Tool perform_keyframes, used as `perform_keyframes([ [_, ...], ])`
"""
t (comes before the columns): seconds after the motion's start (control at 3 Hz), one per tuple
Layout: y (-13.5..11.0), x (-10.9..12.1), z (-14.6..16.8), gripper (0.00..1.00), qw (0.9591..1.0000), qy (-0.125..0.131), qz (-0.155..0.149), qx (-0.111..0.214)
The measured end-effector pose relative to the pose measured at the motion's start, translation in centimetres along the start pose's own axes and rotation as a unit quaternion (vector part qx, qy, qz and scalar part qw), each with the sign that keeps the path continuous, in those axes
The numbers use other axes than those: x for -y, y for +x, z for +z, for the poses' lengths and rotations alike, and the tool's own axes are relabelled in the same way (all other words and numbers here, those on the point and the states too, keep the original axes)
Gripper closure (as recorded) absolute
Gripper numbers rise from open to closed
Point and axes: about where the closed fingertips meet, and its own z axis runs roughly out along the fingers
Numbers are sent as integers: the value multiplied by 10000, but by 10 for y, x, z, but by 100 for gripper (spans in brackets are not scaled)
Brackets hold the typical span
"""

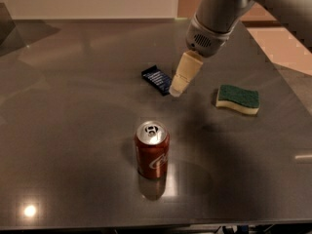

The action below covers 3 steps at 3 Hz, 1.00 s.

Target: Move rxbar blueberry near coke can

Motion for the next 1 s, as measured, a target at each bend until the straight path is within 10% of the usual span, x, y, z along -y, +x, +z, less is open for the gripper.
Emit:
perform_keyframes([
  [1.0, -46, 31, 75, 0, 9958, -142, 777, -455],
])
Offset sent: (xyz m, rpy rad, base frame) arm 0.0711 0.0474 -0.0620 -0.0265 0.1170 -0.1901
